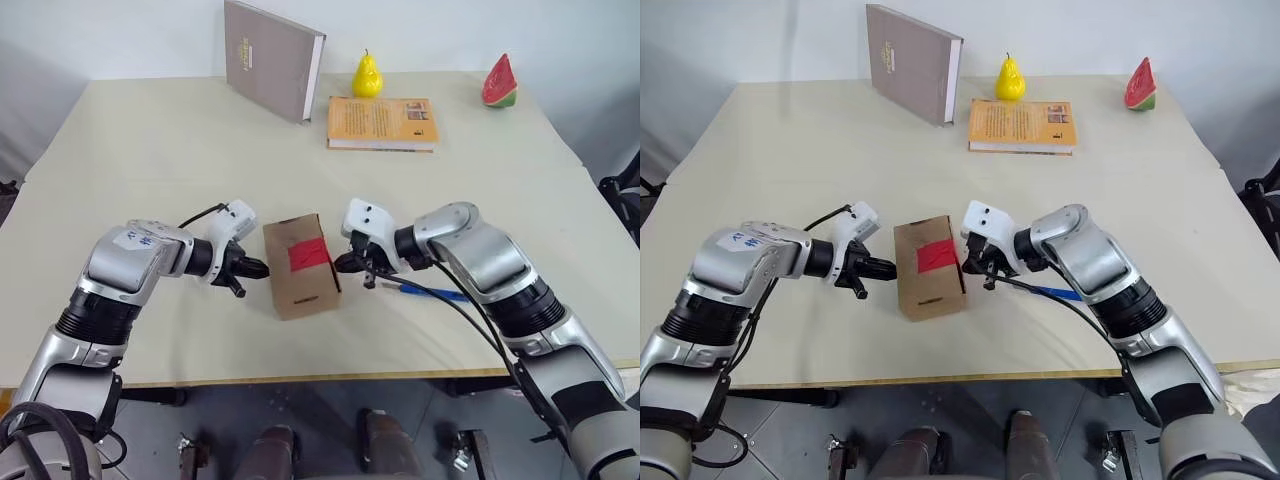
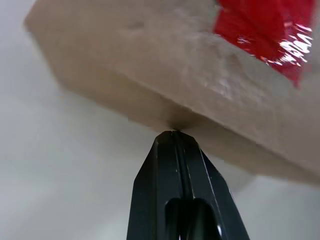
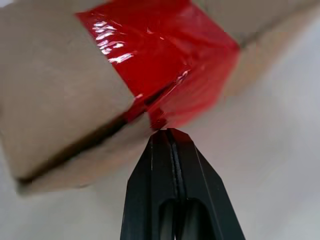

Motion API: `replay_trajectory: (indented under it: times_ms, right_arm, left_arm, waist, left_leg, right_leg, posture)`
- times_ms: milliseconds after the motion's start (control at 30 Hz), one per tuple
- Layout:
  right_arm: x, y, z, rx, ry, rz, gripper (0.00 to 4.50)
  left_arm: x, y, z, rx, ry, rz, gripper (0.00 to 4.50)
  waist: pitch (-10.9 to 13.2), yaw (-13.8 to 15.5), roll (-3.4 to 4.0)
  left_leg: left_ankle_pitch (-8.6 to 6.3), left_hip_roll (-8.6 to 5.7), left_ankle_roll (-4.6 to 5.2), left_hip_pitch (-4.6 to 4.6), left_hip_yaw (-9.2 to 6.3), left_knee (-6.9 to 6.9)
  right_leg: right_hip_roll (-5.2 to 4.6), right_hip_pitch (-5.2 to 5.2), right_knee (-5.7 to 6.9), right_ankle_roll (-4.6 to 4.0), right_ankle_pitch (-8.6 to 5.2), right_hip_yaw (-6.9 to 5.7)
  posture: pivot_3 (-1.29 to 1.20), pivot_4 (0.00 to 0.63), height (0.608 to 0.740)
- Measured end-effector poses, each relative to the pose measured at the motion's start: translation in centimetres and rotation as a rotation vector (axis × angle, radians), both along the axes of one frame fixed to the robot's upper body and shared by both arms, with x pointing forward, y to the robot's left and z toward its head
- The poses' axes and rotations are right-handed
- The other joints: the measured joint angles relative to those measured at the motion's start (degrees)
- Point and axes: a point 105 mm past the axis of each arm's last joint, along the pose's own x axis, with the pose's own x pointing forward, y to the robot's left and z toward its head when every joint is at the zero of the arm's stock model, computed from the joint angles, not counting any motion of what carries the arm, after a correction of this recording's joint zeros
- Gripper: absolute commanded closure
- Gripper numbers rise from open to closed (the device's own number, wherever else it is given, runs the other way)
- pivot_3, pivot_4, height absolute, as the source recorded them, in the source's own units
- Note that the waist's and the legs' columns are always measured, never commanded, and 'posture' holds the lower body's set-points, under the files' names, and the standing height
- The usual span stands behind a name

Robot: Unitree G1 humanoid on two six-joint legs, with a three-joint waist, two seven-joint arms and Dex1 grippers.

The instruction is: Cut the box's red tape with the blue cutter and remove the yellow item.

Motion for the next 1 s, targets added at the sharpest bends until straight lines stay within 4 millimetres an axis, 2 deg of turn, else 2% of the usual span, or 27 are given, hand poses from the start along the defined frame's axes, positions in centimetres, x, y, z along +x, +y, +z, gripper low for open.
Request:
replay_trajectory:
  times_ms: [133,233,333,400,500,600,700,767,867,1000]
  right_arm:
    - [-1.5,1.2,-0.4,0.025,0.039,0.044,4.48]
    - [-1.6,1.6,-0.9,0.036,0.033,0.026,4.48]
    - [-0.1,0.6,-0.8,0.016,-0.084,-0.063,4.48]
    - [1.2,-0.9,-0.2,-0.005,-0.157,-0.147,4.48]
    - [2.3,-2.9,0.7,-0.026,-0.187,-0.243,3.92]
    - [2.9,-4.4,2.3,0.031,-0.163,-0.364,2.92]
    - [2.7,-3.3,4.7,0.162,-0.148,-0.415,1.88]
    - [2.1,-1.6,5.3,0.245,-0.110,-0.415,1.15]
    - [1.2,0.1,4.3,0.267,-0.043,-0.408,0.07]
    - [0.5,0.0,2.2,0.243,0.019,-0.446,0.02]
  left_arm:
    - [0.5,0.7,0.1,0.014,-0.014,0.022,4.50]
    - [1.0,1.1,0.3,0.022,-0.034,0.033,4.50]
    - [1.6,1.2,1.0,0.016,-0.060,0.033,4.50]
    - [2.1,1.2,2.1,0.005,-0.087,0.031,4.50]
    - [2.7,1.1,4.1,-0.029,-0.140,0.029,4.50]
    - [3.1,-0.2,6.4,-0.107,-0.168,-0.012,4.50]
    - [3.2,-2.0,7.9,-0.171,-0.184,-0.073,4.50]
    - [3.1,-3.6,6.8,-0.170,-0.155,-0.138,4.50]
    - [2.9,-4.9,4.3,-0.138,-0.088,-0.189,4.50]
    - [3.1,-5.3,3.8,-0.111,-0.115,-0.225,4.50]
  waist:
    - [0.00,-0.12,0.00]
    - [0.00,-0.22,0.00]
    - [0.00,-0.17,0.00]
    - [0.00,-0.11,0.00]
    - [0.00,-0.14,0.00]
    - [0.00,-0.13,-0.01]
    - [-0.01,-0.34,0.01]
    - [-0.01,-0.54,0.01]
    - [-0.01,-0.60,0.01]
    - [-0.03,-0.31,0.02]
  left_leg:
    - [0.00,0.01,0.00,0.00,-0.01,-0.01]
    - [0.01,0.03,-0.01,0.00,0.00,0.00]
    - [0.01,0.01,-0.01,0.00,0.00,0.01]
    - [0.01,-0.01,-0.01,-0.01,0.00,0.02]
    - [0.00,-0.01,0.00,-0.02,-0.01,0.00]
    - [0.00,0.00,0.00,-0.06,-0.05,0.02]
    - [0.00,0.01,-0.01,-0.02,-0.07,-0.01]
    - [0.00,0.02,-0.03,0.08,-0.09,-0.05]
    - [0.01,-0.01,-0.03,0.07,-0.08,0.00]
    - [0.00,-0.09,-0.03,0.09,-0.11,0.02]
  right_leg:
    - [0.01,0.00,0.01,0.00,0.00,-0.02]
    - [0.02,0.00,0.02,0.00,0.00,-0.03]
    - [0.02,-0.01,0.03,0.00,0.00,-0.02]
    - [0.00,-0.01,0.02,0.00,0.00,-0.03]
    - [0.00,-0.01,0.02,0.00,0.00,-0.05]
    - [0.00,-0.02,0.02,0.00,0.00,-0.11]
    - [0.01,-0.02,0.05,0.00,0.00,-0.11]
    - [0.05,-0.03,0.12,0.00,0.00,-0.08]
    - [0.04,-0.07,0.20,-0.01,0.00,-0.03]
    - [-0.01,-0.07,0.25,-0.01,0.00,-0.01]
  posture:
    - [0.00,0.150,0.740]
    - [0.00,0.150,0.740]
    - [0.00,0.150,0.740]
    - [0.00,0.150,0.740]
    - [0.00,0.150,0.740]
    - [0.00,0.150,0.740]
    - [0.00,0.150,0.740]
    - [0.00,0.150,0.740]
    - [0.00,0.150,0.740]
    - [0.00,0.150,0.740]
